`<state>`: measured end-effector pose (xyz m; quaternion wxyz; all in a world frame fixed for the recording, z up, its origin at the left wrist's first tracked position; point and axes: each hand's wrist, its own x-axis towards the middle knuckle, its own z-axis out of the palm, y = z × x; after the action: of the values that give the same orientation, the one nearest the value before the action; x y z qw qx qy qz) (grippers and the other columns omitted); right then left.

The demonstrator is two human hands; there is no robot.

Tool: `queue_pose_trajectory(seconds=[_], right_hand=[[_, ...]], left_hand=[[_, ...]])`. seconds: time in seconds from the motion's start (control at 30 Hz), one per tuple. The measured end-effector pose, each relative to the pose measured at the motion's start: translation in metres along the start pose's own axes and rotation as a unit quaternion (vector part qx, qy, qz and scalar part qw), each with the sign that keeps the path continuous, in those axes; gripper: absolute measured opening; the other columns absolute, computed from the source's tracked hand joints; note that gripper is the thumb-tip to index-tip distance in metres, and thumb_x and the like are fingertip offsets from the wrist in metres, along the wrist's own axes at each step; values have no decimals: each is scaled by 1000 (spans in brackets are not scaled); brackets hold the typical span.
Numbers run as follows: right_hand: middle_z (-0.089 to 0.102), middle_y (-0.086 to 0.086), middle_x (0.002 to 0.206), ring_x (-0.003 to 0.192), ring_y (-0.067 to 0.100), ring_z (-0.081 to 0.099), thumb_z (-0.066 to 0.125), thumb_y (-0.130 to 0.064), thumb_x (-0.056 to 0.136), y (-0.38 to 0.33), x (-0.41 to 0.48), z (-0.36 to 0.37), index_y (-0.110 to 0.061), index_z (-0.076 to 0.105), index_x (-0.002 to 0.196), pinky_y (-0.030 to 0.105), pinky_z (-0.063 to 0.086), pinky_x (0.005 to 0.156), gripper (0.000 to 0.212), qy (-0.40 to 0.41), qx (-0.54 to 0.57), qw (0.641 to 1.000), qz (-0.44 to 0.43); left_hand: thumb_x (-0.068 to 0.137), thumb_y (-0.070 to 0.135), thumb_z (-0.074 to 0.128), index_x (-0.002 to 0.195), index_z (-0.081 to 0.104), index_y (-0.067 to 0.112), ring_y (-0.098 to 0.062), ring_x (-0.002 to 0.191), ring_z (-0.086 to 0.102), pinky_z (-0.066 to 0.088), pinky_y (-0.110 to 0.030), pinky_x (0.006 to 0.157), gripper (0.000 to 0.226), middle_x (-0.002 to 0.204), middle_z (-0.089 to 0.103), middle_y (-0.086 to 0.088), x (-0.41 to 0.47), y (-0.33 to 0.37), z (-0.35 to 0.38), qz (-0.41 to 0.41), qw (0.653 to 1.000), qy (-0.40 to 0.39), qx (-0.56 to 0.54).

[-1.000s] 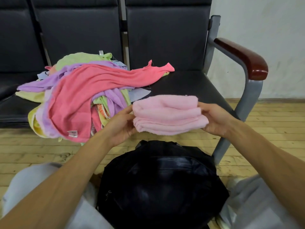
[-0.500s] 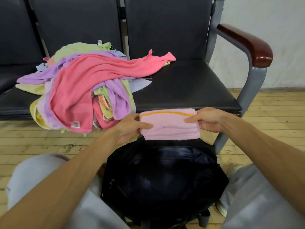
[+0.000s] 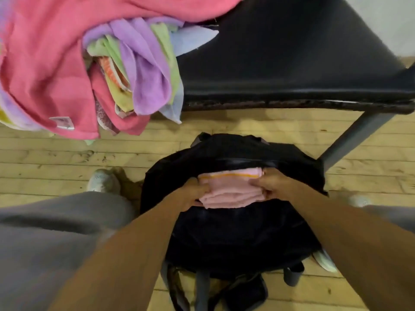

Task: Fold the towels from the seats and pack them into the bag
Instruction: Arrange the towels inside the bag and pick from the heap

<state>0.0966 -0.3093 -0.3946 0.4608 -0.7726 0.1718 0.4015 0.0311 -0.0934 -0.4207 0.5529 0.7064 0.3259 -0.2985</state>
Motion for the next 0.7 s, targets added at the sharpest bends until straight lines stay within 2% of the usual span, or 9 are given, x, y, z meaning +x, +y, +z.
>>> queue_pose_trajectory(seconds=[0.07, 0.13, 0.23, 0.33, 0.43, 0.53, 0.63, 0.7], right_hand=[[65, 16, 97, 79, 27, 65, 68, -5, 88, 14, 26, 11, -2, 61, 115, 37, 57, 63, 28, -14, 23, 999, 22], [65, 20, 111, 97, 33, 66, 69, 3, 83, 24, 47, 20, 0, 60, 117, 42, 58, 75, 36, -18, 57, 997, 43], [63, 24, 122, 112, 38, 61, 66, 8, 81, 33, 76, 30, 2, 61, 119, 50, 53, 94, 39, -29, 111, 992, 52], [63, 16, 121, 106, 31, 62, 68, 4, 85, 29, 100, 42, -1, 59, 125, 45, 54, 91, 41, -10, 136, 991, 14], [60, 15, 129, 114, 33, 59, 70, -4, 87, 19, 123, 59, -4, 53, 135, 47, 52, 95, 52, 32, 122, 992, -25], [59, 18, 131, 117, 36, 58, 70, -7, 88, 13, 140, 71, -1, 54, 135, 48, 51, 97, 51, 69, 108, 991, -26], [57, 18, 134, 121, 35, 56, 66, -11, 92, 15, 146, 78, -3, 53, 137, 45, 48, 101, 48, 94, 78, 992, -15], [56, 17, 134, 121, 35, 55, 62, -11, 94, 17, 144, 79, -5, 52, 138, 45, 47, 102, 46, 100, 61, 993, -10]], left_hand=[[90, 27, 61, 140, 40, 7, -28, 113, 58, 56, -39, 87, 58, 134, 52, -13, 17, -14, -1, -13, 999, 18, 36], [86, 34, 60, 146, 39, 13, -28, 123, 52, 48, -39, 101, 66, 142, 48, -10, 34, -21, -5, -3, 997, 14, 75], [95, 25, 53, 146, 38, 14, -27, 127, 49, 42, -34, 106, 55, 142, 47, -9, 58, -24, -13, 18, 994, 13, 104], [98, 19, 48, 145, 38, 11, -29, 125, 49, 42, -40, 107, 48, 141, 48, -12, 82, -20, -28, 13, 992, 27, 123], [100, 18, 46, 138, 45, 9, -28, 116, 56, 52, -39, 95, 39, 130, 54, -14, 97, -15, -46, -4, 993, 22, 113], [102, 21, 43, 141, 40, 8, -31, 120, 54, 55, -35, 85, 41, 135, 49, -13, 110, -14, -50, -12, 994, 55, 98], [101, 27, 46, 143, 37, 1, -39, 126, 48, 47, -46, 100, 50, 141, 45, -20, 115, -21, -36, -4, 984, 149, 102], [102, 29, 44, 145, 35, -1, -37, 133, 42, 38, -43, 108, 52, 147, 40, -22, 110, -24, -22, 13, 976, 189, 110]])
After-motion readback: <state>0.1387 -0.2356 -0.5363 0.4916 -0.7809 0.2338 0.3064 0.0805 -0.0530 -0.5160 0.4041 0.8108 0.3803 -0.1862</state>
